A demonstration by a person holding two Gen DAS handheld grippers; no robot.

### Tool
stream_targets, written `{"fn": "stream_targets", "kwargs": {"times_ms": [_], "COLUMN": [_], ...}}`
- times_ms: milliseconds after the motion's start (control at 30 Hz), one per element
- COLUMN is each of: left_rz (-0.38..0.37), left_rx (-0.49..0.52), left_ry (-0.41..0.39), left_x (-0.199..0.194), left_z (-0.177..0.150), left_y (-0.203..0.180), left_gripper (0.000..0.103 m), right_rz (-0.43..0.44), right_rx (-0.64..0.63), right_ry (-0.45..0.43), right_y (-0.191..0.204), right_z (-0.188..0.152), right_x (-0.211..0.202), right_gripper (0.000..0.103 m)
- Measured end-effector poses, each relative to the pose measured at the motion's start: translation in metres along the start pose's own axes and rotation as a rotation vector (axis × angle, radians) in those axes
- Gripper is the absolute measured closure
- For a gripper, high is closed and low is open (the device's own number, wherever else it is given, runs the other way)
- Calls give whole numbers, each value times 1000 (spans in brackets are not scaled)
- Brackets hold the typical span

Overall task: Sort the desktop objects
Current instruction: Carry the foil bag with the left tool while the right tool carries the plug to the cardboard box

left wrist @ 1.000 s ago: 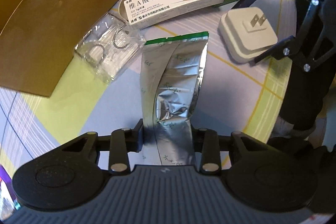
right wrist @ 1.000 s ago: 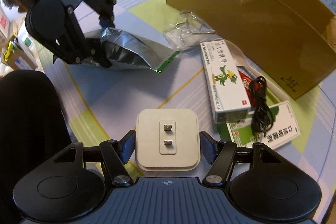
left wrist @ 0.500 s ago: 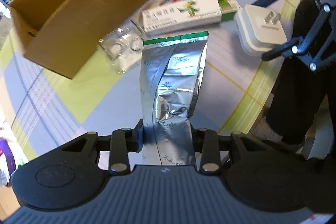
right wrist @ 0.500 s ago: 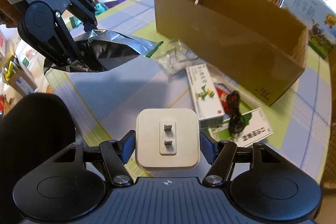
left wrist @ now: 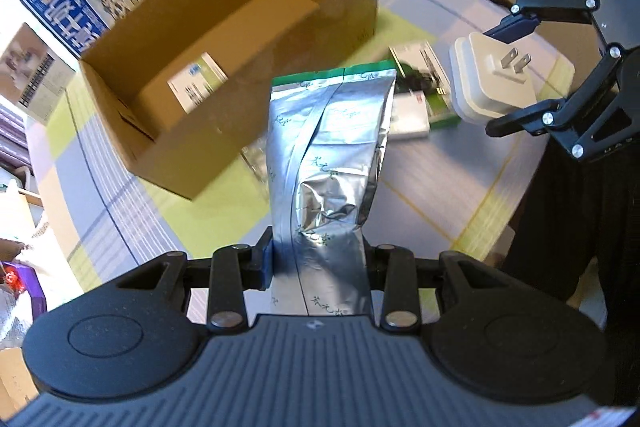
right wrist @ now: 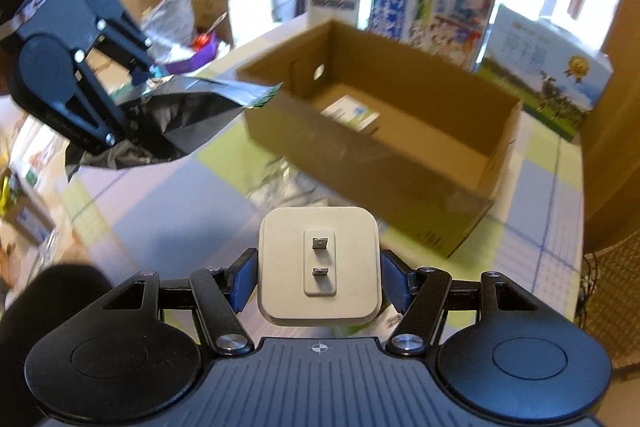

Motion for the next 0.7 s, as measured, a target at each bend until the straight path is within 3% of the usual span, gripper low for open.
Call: {"fn": "stream_targets", "kwargs": {"times_ms": [333,700], "left_rz": [36,28], "left_rx": [-82,-298], "left_ry": [-45,-69], "left_x": [-5,31], "left_z": [63,124], "left_y": [40,94], "left_gripper": [72,72], "right_rz": [-64,-111], "right_rx": [67,178], "right_ry": [-68,-79], "right_y": [-59,-123], "right_z": [73,120], "right_x": [10,58], "right_gripper": [41,41]}}
Point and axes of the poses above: each gripper's, at about its wrist camera, not at the fingertips, and x roughly the way its jaws point, y to its left, z to its top, the point moved 6 cm from there along x, roughly the way its jaws point, and after that the axes turned 2 degrees about z, right-handed, at the moved point
